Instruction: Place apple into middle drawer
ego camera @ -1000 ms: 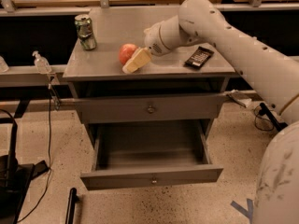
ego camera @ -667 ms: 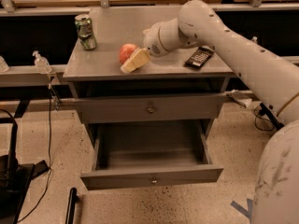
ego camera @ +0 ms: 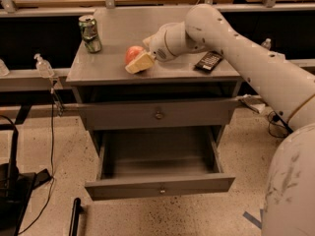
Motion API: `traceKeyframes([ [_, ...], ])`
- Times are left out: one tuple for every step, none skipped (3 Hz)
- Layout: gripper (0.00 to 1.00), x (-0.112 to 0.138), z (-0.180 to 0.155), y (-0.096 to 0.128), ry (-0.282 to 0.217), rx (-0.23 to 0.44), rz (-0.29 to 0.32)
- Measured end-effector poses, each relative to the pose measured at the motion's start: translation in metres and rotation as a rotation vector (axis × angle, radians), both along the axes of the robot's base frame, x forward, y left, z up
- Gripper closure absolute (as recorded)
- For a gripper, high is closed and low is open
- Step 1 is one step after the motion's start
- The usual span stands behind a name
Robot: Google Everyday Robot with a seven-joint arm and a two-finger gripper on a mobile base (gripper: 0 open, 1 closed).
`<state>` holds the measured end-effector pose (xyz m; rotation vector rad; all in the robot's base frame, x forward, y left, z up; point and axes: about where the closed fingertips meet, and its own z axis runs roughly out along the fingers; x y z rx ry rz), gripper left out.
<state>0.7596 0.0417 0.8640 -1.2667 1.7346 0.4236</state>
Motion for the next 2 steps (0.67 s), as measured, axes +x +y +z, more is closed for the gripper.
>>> traceKeyframes([
  [0.49,-0.0003,-0.0018,0.0025,0.003,0.000,0.004],
  [0.72,-0.0006,-0.0036,0.0050,0.005,0.000,0.007],
])
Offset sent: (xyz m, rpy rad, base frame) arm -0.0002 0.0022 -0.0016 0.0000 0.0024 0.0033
